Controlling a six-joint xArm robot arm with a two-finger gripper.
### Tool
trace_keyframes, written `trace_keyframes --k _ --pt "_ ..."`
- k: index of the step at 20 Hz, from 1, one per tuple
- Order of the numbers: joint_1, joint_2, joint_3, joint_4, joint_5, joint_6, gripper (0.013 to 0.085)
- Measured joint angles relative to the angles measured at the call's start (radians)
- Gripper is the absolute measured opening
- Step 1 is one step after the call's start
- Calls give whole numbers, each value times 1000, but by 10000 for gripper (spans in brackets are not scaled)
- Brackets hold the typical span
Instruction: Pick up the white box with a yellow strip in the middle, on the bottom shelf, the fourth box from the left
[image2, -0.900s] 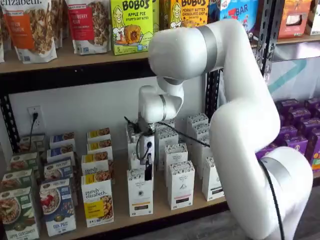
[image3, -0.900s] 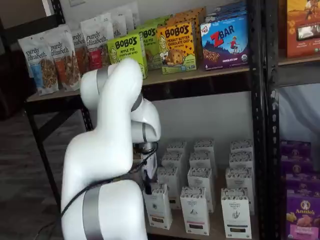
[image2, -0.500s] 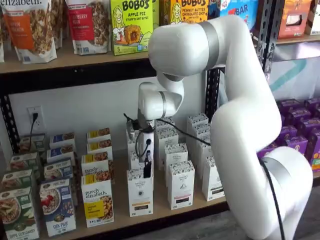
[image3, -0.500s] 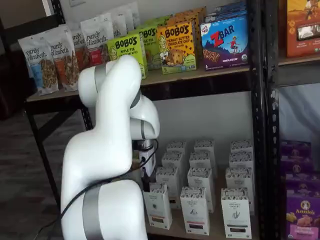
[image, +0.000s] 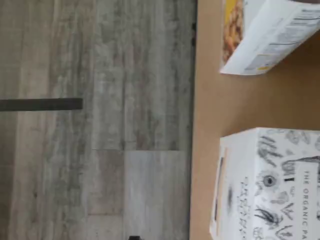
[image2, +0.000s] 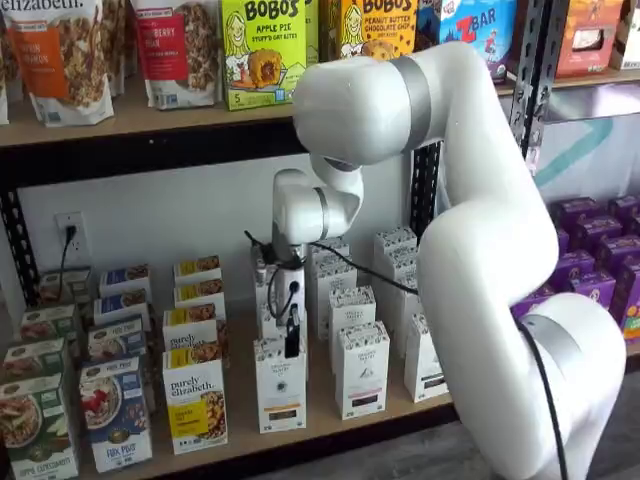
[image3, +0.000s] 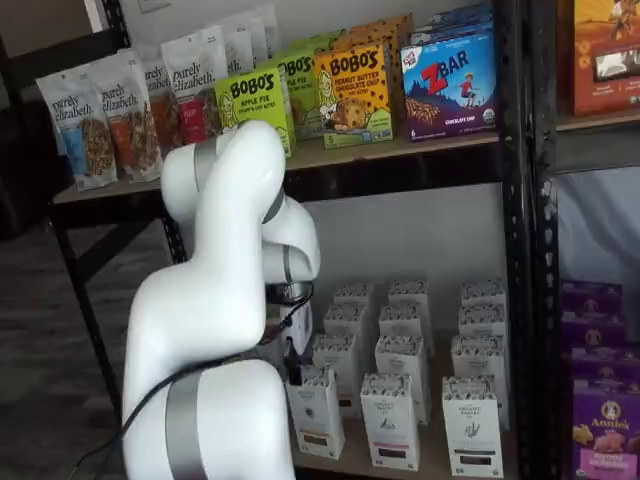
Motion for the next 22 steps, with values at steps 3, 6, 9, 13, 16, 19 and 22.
trace_keyframes --k 3,6,9,13,16,19,22 --pt "-8 48 -52 -4 -1 -5 850" --pt "-16 90 -102 -3 11 -12 850" --pt "-23 121 -139 1 12 -22 850" --pt "-32 158 -186 -4 20 -26 850" --pt "-36 187 -225 -7 30 -27 850" --pt "-38 218 -264 -7 34 -29 850" --pt "-40 255 -312 -17 49 -21 850"
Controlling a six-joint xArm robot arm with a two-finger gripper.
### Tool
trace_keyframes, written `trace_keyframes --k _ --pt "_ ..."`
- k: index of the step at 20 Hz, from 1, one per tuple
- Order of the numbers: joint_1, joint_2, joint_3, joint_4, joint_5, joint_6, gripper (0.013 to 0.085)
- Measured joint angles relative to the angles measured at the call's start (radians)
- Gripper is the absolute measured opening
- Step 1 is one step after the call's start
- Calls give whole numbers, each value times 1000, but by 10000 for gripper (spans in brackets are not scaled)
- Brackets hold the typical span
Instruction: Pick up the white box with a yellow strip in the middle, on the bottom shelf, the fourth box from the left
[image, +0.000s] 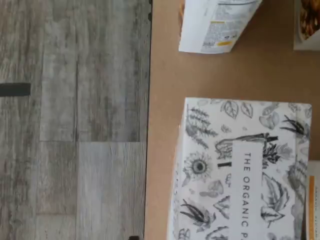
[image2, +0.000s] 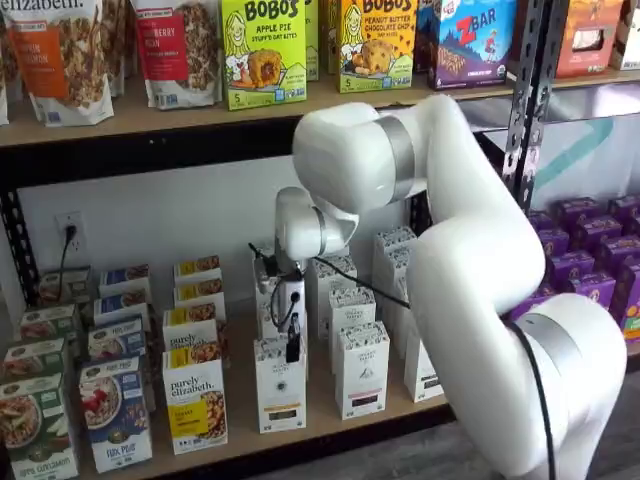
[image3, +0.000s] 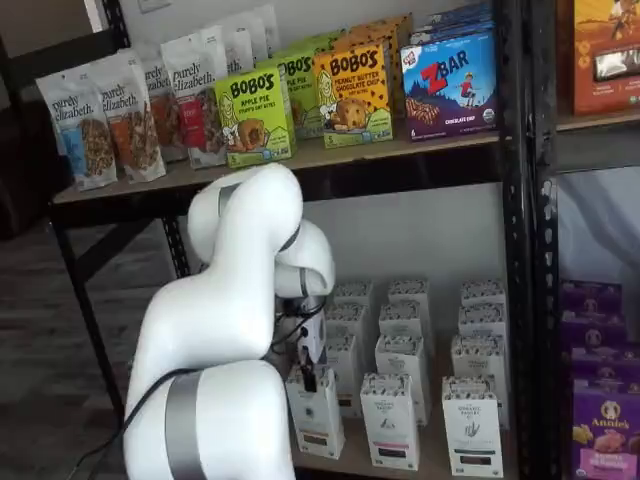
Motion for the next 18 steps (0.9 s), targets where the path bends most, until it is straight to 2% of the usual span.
trace_keyframes --k 7,18 --pt "1 43 -50 -26 24 23 850" --pt "8 70 -40 -50 -38 45 850"
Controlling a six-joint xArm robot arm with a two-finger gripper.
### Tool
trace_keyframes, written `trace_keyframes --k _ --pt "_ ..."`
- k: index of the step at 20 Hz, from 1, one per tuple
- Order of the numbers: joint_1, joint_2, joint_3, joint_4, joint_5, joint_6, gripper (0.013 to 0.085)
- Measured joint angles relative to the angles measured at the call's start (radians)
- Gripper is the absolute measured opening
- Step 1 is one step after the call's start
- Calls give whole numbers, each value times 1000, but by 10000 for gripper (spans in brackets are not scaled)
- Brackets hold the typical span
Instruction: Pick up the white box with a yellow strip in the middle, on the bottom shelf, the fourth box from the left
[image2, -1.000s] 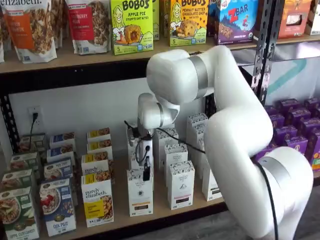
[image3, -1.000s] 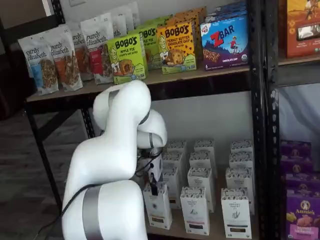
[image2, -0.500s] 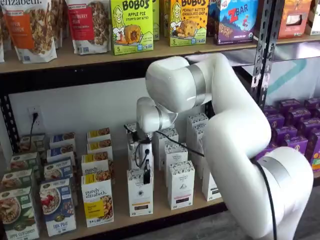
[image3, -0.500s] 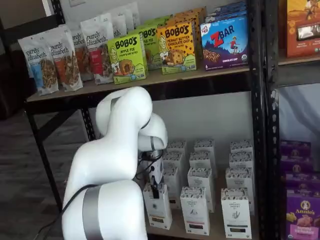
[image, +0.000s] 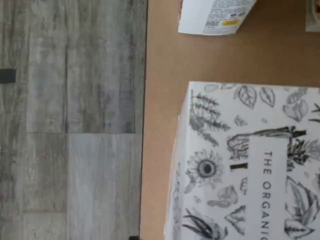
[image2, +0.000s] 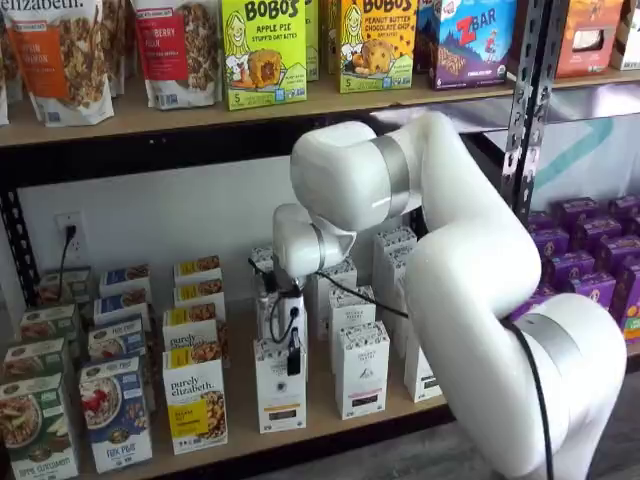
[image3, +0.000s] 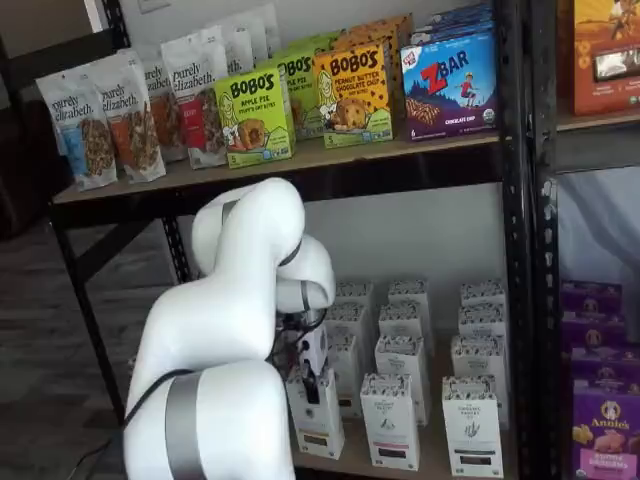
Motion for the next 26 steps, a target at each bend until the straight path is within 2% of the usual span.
trace_keyframes --k 7,10,11,12,26 --pt "-5 10 3 -4 -29 -2 850" --pt "-6 12 2 6 -34 -12 730" --pt "-6 14 -1 8 -29 -14 730" --pt "-6 15 -5 9 -24 -14 690" --pt "-2 29 -24 -11 3 7 690"
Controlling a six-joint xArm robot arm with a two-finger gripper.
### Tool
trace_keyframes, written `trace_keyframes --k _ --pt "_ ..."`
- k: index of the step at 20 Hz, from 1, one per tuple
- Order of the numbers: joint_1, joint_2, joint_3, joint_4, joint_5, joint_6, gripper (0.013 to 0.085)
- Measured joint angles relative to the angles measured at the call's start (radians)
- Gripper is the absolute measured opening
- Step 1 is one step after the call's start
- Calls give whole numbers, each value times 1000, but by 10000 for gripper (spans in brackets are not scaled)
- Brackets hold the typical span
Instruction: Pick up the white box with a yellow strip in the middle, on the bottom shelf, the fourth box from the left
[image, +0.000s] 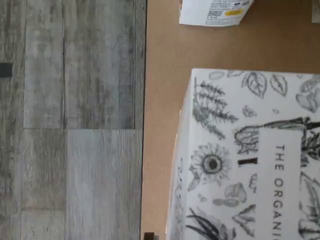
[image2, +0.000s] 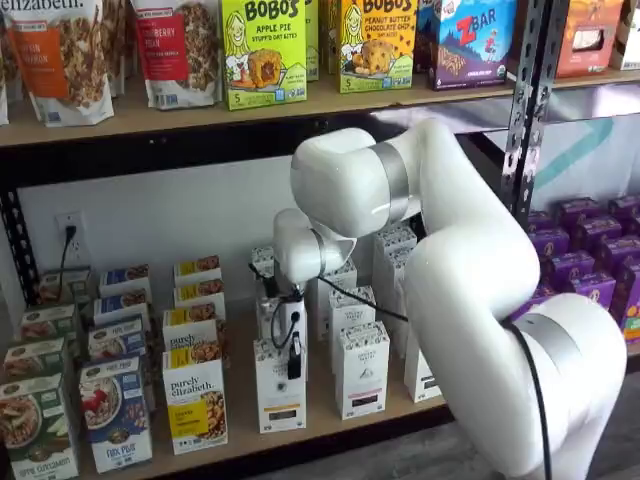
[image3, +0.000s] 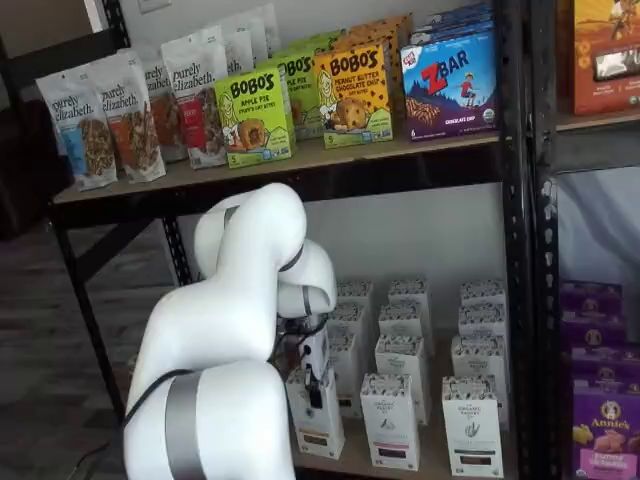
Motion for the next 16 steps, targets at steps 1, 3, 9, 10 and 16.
trace_keyframes --k 1,3,9,10,16 --pt "0 0 0 -1 1 1 690" --pt "1 2 -2 -1 4 2 690" --pt "4 2 3 8 -5 -3 610" --pt "4 1 4 9 -6 -3 570" --pt "5 -9 8 -8 17 11 490"
